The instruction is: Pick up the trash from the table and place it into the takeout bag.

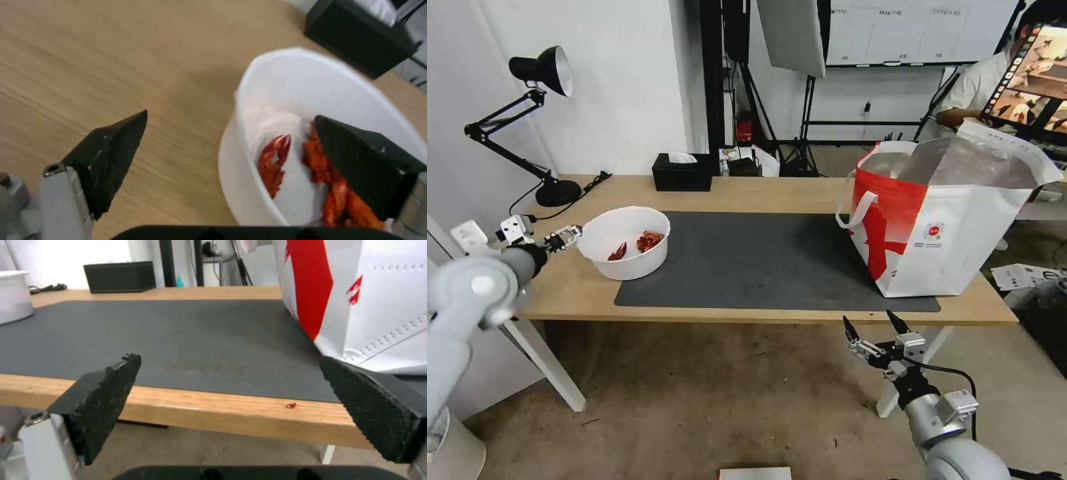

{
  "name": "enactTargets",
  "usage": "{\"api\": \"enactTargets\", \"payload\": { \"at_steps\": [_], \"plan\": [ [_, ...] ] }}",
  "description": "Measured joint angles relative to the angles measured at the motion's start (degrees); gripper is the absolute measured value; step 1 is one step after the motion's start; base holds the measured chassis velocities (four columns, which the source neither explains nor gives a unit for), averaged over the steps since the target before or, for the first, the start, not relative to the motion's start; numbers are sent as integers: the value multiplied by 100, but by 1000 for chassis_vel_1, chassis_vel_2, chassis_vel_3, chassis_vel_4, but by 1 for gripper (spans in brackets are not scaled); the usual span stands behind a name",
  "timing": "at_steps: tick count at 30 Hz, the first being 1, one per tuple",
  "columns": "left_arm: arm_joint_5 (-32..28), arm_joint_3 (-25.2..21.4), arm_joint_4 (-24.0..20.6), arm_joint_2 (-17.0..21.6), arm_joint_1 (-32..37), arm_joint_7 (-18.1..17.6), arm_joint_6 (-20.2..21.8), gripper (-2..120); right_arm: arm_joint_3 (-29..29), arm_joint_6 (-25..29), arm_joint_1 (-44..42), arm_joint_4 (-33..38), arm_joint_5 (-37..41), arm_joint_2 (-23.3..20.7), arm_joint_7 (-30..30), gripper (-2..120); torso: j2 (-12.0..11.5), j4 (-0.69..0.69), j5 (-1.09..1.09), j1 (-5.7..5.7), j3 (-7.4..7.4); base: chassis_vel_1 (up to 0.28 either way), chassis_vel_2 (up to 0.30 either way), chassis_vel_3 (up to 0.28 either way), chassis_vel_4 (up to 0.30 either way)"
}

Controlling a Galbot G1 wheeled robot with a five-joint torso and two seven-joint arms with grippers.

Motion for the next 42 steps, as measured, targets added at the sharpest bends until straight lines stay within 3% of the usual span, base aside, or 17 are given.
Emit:
{"api": "enactTargets", "payload": {
  "at_steps": [3, 9, 13, 19, 25, 30, 32, 34, 42],
  "plan": [
    [-80, 332, 462, -58, -377, 80, 249, 100, 0, 0, 0, 0, 1, -1, 0, 100, 0, 0, 1, 0, 0, 0, 0, 0, 0],
    [-119, 728, 798, -169, -740, 179, 456, 100, 0, 0, 1, 0, 1, -1, -1, 100, 0, 0, 2, 0, -1, 0, 0, 0, 0],
    [-271, 1035, 1083, -288, -1041, 50, 499, 100, 0, 0, 1, 0, 1, -1, -2, 100, 0, -1, 1, -1, -1, 0, 0, 0, 0],
    [-396, 1220, 1302, -384, -1307, -238, 491, 80, 0, 0, 1, 0, 1, -1, -2, 100, 0, 0, 3, -1, -1, 0, 0, 0, 0],
    [-417, 1272, 1331, -352, -1341, -257, 473, 62, 0, -1, 1, 0, 1, -1, -2, 100, 0, 0, 2, -1, -1, 0, 0, 0, 0],
    [-443, 1280, 1292, -341, -1326, -278, 448, 38, 0, 0, 1, 0, 1, -1, -1, 100, 0, 0, 1, -1, -1, 0, 0, 0, 0],
    [-449, 1279, 1282, -342, -1321, -299, 439, 35, 0, -1, 1, 0, 1, -1, -2, 100, 0, -1, 1, -1, -1, 0, 0, 0, 0],
    [-485, 1264, 1269, -363, -1306, -361, 378, 23, 0, -1, 1, 0, 1, -1, -2, 100, 0, 0, 1, -1, -1, 0, 0, 0, 0],
    [-464, 1237, 1204, -383, -1258, -423, 269, 0, 0, 0, 1, 0, 1, -1, -2, 100, 0, -1, 1, -1, -1, 0, 0, 0, 0]
  ]
}}
